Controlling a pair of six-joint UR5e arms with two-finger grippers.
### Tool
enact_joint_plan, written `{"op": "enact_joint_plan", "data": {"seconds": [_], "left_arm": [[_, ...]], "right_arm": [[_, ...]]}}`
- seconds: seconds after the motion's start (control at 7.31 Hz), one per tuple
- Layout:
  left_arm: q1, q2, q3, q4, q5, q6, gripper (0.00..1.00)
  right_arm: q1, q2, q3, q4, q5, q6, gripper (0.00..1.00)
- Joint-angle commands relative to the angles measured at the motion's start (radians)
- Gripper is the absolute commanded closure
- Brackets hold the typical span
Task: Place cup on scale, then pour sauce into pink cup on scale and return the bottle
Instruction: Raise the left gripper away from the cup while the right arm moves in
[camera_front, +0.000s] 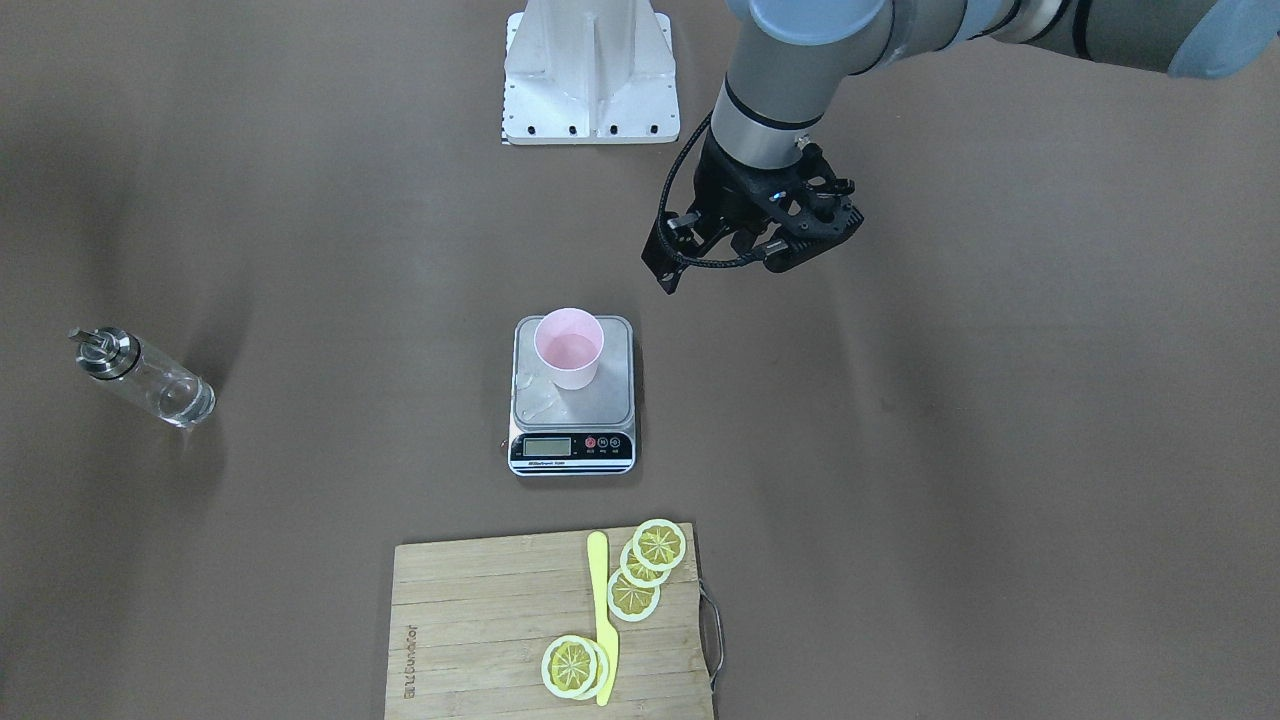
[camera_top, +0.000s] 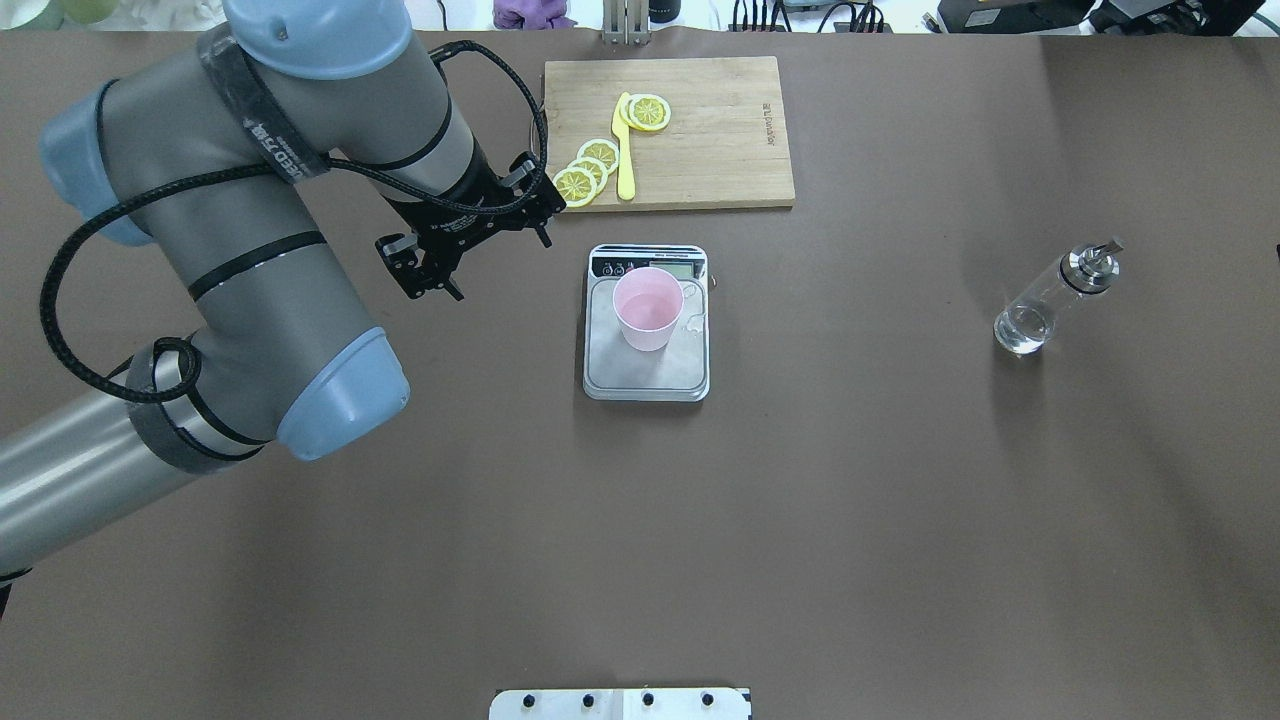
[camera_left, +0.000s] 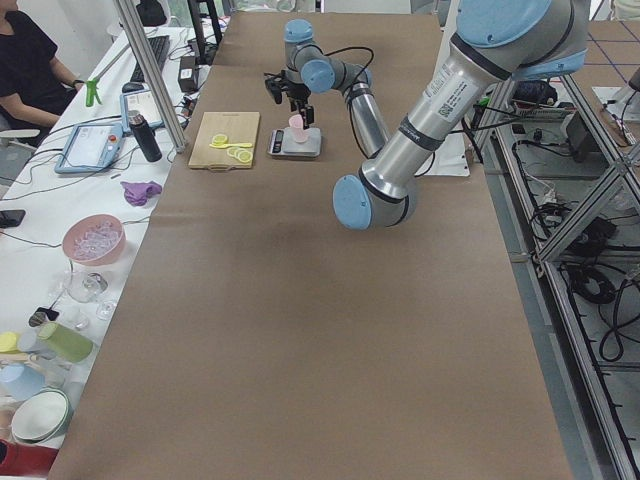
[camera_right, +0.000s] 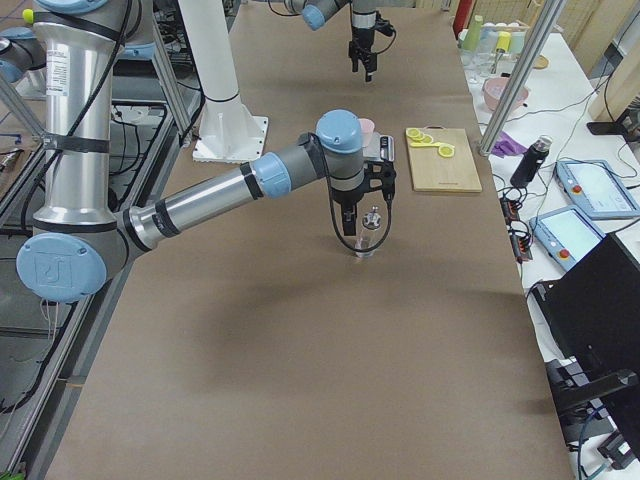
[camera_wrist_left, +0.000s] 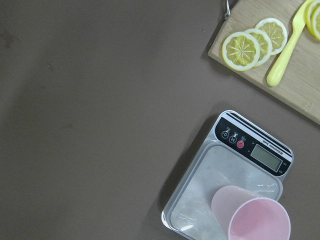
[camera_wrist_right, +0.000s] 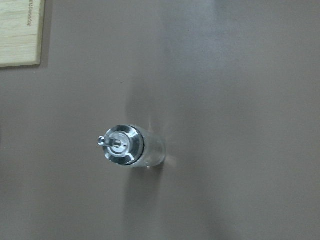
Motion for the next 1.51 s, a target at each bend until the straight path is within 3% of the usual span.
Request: {"op": "enact_joint_plan", "data": {"seconds": [0.0,0.68,0.82,1.09,1.23,1.37], "left_arm": [[-0.004,0.016,-0.008,-0.002,0.002,0.002,0.01],[-0.004,0.069,-0.025,-0.007,0.028,0.064,0.01],[-0.004,0.069,-0.025,-0.007,0.028,0.064,0.01],[-0.003,0.067,-0.025,-0.007,0.028,0.064,0.01],[-0.003,0.069,-0.022,-0.008,0.029,0.064,0.01],[-0.003,0.069,-0.02,-0.008,0.029,0.064,0.01]], "right_arm": [[-0.15,-0.013,0.026,0.25,-0.188,0.195,0.0],[-0.186,0.034,-0.002,0.286,-0.233,0.206,0.0],[-0.221,0.016,-0.002,0.306,-0.323,0.204,0.0],[-0.31,-0.181,-0.049,0.709,-0.467,0.209,0.0],[-0.362,-0.215,-0.09,0.836,-0.534,0.29,0.0],[-0.387,-0.211,-0.091,0.848,-0.543,0.34,0.0]]}}
